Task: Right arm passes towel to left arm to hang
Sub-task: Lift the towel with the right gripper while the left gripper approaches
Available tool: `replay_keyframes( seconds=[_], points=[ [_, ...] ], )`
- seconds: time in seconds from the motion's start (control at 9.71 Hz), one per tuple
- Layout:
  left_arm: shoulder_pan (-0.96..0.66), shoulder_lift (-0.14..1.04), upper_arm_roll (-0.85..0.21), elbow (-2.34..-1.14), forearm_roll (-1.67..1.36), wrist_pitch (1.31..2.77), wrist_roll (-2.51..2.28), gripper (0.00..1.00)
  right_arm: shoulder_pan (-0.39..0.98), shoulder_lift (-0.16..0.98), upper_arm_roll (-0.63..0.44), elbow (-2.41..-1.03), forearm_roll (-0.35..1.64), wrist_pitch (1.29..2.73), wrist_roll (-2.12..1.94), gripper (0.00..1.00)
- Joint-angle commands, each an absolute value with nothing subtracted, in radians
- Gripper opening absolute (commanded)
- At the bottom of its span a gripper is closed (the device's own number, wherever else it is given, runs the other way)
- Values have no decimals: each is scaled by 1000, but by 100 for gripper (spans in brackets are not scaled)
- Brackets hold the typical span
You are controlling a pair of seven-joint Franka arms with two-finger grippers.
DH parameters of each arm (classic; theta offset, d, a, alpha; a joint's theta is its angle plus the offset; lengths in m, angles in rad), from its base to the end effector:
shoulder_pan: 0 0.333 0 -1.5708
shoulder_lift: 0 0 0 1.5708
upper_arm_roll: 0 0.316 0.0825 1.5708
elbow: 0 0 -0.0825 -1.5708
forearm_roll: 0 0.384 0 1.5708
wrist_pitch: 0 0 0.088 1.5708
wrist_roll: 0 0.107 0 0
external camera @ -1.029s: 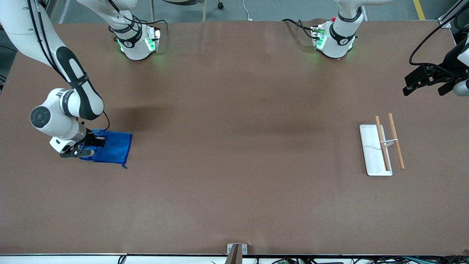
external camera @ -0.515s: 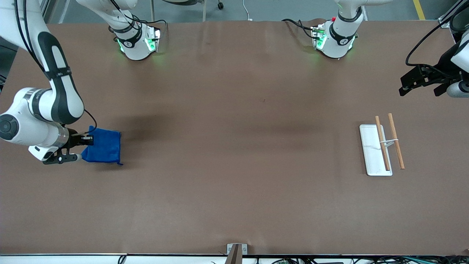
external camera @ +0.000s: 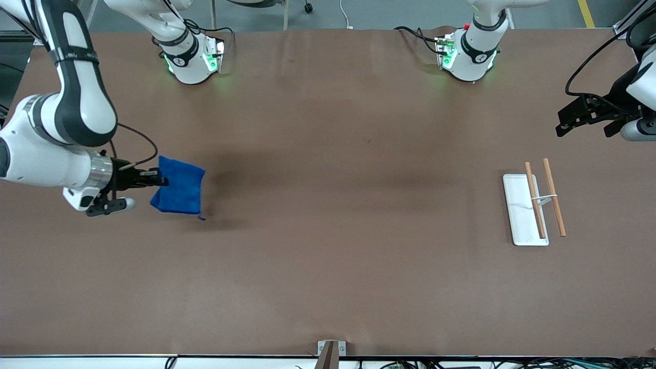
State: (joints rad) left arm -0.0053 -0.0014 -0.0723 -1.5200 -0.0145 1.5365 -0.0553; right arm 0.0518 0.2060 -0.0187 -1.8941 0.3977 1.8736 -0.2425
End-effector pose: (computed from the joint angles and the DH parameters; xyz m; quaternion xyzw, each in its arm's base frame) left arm 0.5493 -0.0443 0.6461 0.9999 -0.0115 0.0085 0.0078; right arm 0.5819 0.0491 0.3838 -0.9761 -0.0547 0.0914 0.1894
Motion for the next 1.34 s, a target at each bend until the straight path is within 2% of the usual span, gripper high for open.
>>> replay_keyframes(
  seconds=[0.0,0.31,0.62,1.03,1.24],
  points=[
    [-2,9,-71,-1548,-102,1548,-32,100,156,169,-17,-1908,609,1876,-155,0],
    [-3,9,-71,-1566,-233,1539,-11,100,297,172,-17,-1901,924,1923,-143,0],
    [-6,8,-71,-1618,-417,1488,1,99,461,181,-17,-1898,1267,2072,-137,0],
    [-46,6,-77,-1851,-737,1518,109,99,644,208,-17,-1849,1705,2189,-138,0],
    [-52,3,-81,-1975,-860,1577,200,98,672,216,-15,-1819,1843,2210,-137,0]
  ],
)
